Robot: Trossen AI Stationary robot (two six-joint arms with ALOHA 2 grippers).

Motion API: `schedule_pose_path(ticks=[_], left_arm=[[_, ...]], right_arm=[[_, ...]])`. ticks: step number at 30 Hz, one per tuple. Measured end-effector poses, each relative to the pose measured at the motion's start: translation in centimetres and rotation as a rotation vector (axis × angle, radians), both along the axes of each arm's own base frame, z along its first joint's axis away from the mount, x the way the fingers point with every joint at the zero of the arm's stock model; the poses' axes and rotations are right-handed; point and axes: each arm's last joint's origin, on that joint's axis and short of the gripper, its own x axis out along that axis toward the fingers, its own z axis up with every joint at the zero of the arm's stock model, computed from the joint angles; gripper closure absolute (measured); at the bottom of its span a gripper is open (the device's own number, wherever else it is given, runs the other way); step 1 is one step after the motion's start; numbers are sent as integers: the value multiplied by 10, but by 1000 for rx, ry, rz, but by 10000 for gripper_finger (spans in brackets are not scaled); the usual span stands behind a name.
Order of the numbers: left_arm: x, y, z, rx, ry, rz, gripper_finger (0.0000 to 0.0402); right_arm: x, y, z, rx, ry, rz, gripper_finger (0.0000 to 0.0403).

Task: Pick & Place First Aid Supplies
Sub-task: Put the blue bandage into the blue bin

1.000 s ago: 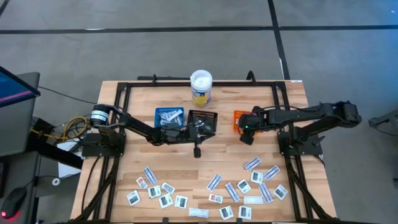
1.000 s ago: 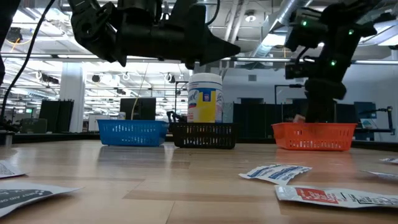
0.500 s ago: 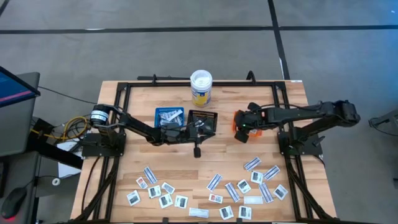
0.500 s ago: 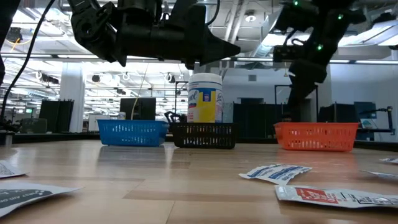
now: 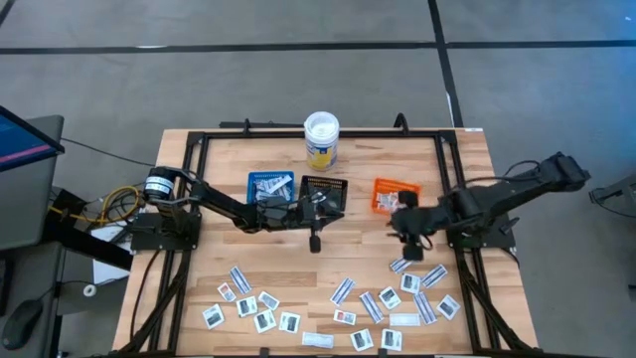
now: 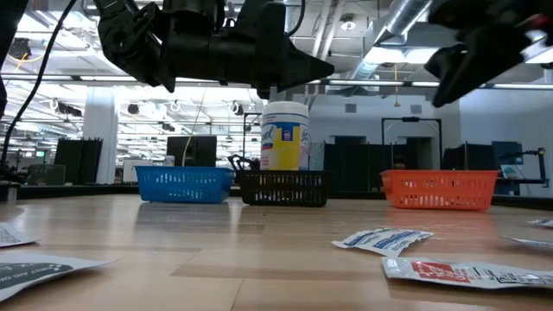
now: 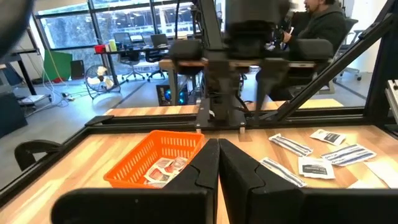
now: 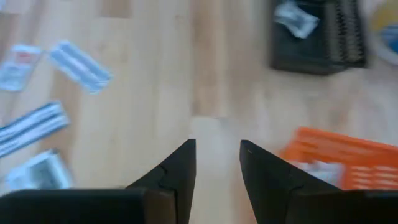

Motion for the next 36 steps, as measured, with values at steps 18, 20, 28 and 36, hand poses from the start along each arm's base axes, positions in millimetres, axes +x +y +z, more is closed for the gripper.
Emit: schedule_pose_path(ticks=[18, 20, 28, 36], left_arm=[[0, 0, 0, -4, -1, 0, 390], [0, 0, 0, -4, -1, 0, 390], [0, 0, 0, -4, 0, 0, 390], [0, 0, 0, -4, 0, 0, 390]], right_arm=[[-28, 28, -86, 180, 411, -29, 284], [-26, 26, -91, 168, 441, -50, 284], [-18, 13, -105, 186, 535, -272, 285], [-17, 12, -107, 182, 545, -283, 291]])
